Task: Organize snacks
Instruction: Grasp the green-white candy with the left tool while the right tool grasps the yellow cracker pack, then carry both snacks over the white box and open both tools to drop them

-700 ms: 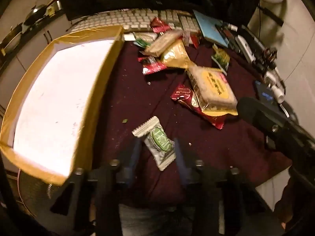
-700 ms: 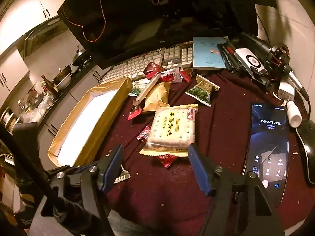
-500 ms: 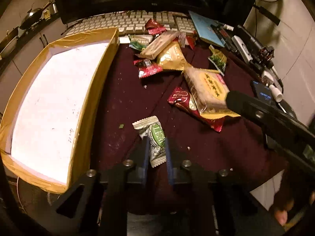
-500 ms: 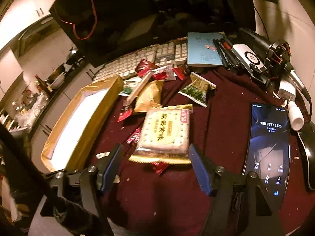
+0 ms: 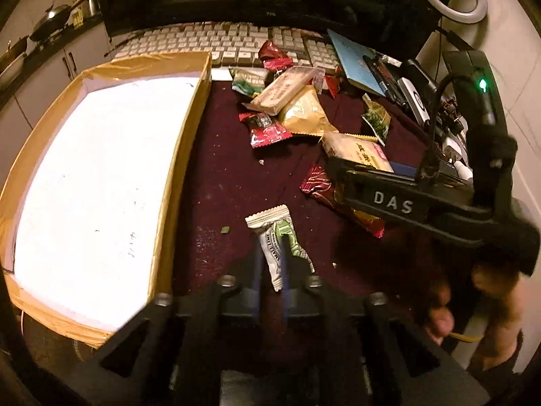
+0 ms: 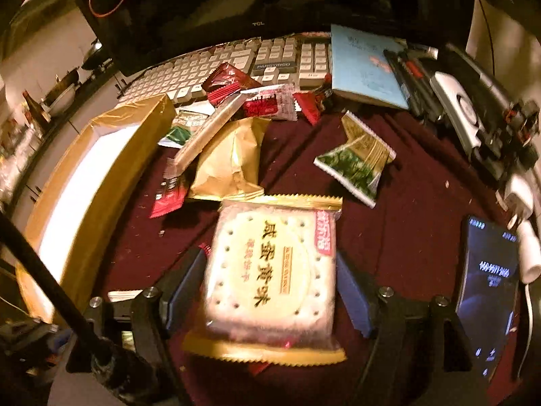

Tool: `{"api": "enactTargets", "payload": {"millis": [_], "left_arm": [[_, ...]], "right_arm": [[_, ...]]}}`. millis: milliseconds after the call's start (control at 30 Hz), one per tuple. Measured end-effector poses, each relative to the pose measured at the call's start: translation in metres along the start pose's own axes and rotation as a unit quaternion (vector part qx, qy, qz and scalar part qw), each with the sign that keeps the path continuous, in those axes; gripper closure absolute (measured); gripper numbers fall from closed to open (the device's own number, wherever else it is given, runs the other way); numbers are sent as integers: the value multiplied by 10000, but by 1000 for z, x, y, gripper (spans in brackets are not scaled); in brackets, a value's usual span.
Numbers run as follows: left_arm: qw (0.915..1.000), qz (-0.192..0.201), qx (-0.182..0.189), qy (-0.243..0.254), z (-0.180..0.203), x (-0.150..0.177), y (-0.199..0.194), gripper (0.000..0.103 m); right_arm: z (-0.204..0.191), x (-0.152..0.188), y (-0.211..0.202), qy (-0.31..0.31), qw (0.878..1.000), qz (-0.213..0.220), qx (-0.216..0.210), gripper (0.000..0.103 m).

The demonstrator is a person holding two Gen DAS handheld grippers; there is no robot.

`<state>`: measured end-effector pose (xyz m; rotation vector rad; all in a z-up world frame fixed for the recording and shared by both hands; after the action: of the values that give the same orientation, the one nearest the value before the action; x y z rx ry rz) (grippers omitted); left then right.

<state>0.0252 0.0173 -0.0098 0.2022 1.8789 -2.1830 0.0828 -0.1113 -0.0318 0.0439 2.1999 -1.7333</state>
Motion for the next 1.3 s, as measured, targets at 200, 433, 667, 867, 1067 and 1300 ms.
{"api": "enactTargets", "payload": {"millis": [200,433,667,867,1067,1300], "left_arm": [[9988,-87,-338,352,17,3,7,50],[9979,-110,-577,285,16,3,15,88],[9991,328,-181,210,8,-1,-7,103],[9994,200,-48,282,18,2,2,97],[9981,114,-419,428,23,-5,16,82],[9962,-93,-587,642,23,-13,33,78]], "right_arm": [[6,1,-6,-11,9997,256,40,34],[21,13,-45,335,9922,817,-882,34],[14,21,-64,293,9812,1175,-1500,34],[16,24,-67,243,9808,1271,-1457,34],[19,24,-59,402,9818,1139,-1468,34],[20,24,-51,457,9823,1065,-1472,34]]}}
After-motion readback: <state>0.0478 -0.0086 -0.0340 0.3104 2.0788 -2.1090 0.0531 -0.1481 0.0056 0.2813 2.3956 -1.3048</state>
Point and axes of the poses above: each gripper's, at about its wrist camera, not at the fingertips, and y roughly the way its jaws point, z to its right, x to its underside, the point moved 2 cm from there along y, roughly the way its jaws point, and after that the axes turned 14 degrees about -z, right-handed, at the moved point
